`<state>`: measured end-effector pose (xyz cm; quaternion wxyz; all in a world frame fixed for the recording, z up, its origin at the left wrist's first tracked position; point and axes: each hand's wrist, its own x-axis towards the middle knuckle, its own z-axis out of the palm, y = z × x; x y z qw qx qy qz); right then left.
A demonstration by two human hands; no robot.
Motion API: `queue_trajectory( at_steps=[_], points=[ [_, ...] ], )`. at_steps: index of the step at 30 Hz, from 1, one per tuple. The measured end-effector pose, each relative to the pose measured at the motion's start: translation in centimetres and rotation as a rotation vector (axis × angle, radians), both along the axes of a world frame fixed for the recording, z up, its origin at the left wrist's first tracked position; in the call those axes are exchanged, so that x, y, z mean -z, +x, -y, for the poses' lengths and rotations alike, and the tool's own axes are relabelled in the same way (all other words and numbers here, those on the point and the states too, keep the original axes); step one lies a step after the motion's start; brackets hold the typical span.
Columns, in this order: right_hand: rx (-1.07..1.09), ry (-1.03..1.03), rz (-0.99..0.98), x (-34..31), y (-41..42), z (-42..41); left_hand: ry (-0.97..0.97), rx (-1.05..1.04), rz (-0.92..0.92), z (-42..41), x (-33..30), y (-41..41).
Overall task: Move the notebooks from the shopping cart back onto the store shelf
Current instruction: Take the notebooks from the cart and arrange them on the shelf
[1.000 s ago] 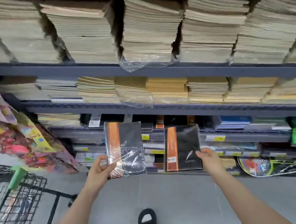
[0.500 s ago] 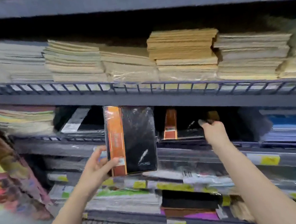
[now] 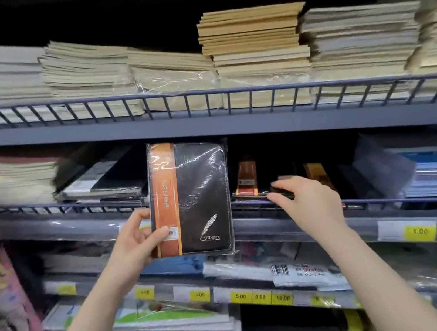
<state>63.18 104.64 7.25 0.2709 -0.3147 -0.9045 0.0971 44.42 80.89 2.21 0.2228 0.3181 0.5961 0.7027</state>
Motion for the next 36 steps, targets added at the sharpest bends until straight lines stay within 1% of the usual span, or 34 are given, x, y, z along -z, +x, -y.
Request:
queue_trajectory(
  at_steps=[2, 6, 10, 11, 12, 13, 15, 17, 18, 20, 21, 22, 23, 24, 25, 27, 29, 30, 31, 33, 35, 36],
  points=[
    [-0.007, 0.018, 0.004, 0.1, -0.2, 0.0, 0.014, 0.011, -0.004, -0.3, -0.4, 0.5],
    [-0.027, 0.036, -0.019, 0.1, 0.4, 0.1, 0.05, 0.06, 0.049, -0.7, -1.3, 1.7],
    [-0.028, 0.009, 0.031, 0.0, 0.6, 0.4, 0.013, 0.057, 0.038, -1.3, -1.4, 2.3],
    [-0.03, 0.004, 0.012, 0.0, 0.9, 0.6, 0.004, 0.063, 0.033, -1.5, -1.5, 2.7],
    [-0.037, -0.018, -0.049, 0.2, 1.5, 1.0, 0.001, 0.076, 0.041, -1.8, -1.7, 3.2],
    [-0.06, -0.081, -0.14, 0.5, 2.3, 1.4, 0.004, 0.09, 0.055, -2.2, -1.7, 3.6],
    [-0.185, -0.333, -0.313, 1.1, 4.5, 3.0, -0.012, 0.121, 0.058, -3.1, -1.9, 4.9],
    [-0.354, -0.639, -0.35, 1.5, 6.5, 4.9, -0.047, 0.169, 0.049, -4.3, -2.2, 6.3],
    [-0.404, -0.737, -0.368, 1.8, 7.1, 5.4, -0.058, 0.189, 0.06, -5.0, -2.4, 7.1],
    [-0.417, -0.819, -0.478, 2.4, 7.5, 5.3, -0.075, 0.203, 0.087, -6.3, -3.0, 8.4],
    [-0.388, -0.837, -0.544, 2.5, 7.6, 5.0, -0.099, 0.191, 0.062, -6.9, -3.3, 9.1],
    [-0.349, -0.864, -0.61, 2.4, 7.5, 4.6, -0.15, 0.152, -0.033, -7.3, -3.7, 9.6],
    [-0.306, -0.902, -0.674, 2.4, 7.4, 4.2, -0.205, 0.08, -0.177, -7.6, -3.9, 9.8],
    [-0.27, -0.942, -0.734, 2.2, 7.3, 3.9, -0.23, -0.023, -0.336, -7.6, -4.1, 9.7],
    [-0.245, -0.974, -0.784, 1.9, 7.2, 3.6, -0.207, -0.142, -0.472, -7.4, -4.4, 9.4],
    [-0.212, -1.011, -0.849, 1.3, 6.5, 2.7, -0.123, -0.357, -0.718, -6.4, -5.2, 8.0],
    [-0.181, -1.04, -0.882, 0.6, 5.4, 1.8, -0.185, -0.498, -0.997, -6.0, -5.5, 6.0],
    [-0.162, -1.044, -0.876, 0.3, 4.7, 1.4, -0.247, -0.514, -1.083, -6.1, -5.3, 5.1],
    [-0.139, -1.042, -0.849, 0.0, 4.0, 1.0, -0.312, -0.517, -1.126, -6.4, -5.1, 4.5],
    [-0.101, -1.007, -0.725, -0.2, 2.8, 0.1, -0.396, -0.529, -1.171, -6.9, -4.2, 4.1],
    [-0.096, -0.888, -0.546, -0.2, 2.1, -0.5, -0.397, -0.565, -1.217, -7.3, -3.4, 4.1],
    [-0.093, -0.793, -0.459, -0.1, 2.0, -0.8, -0.388, -0.577, -1.217, -7.4, -3.2, 3.9]
  ],
)
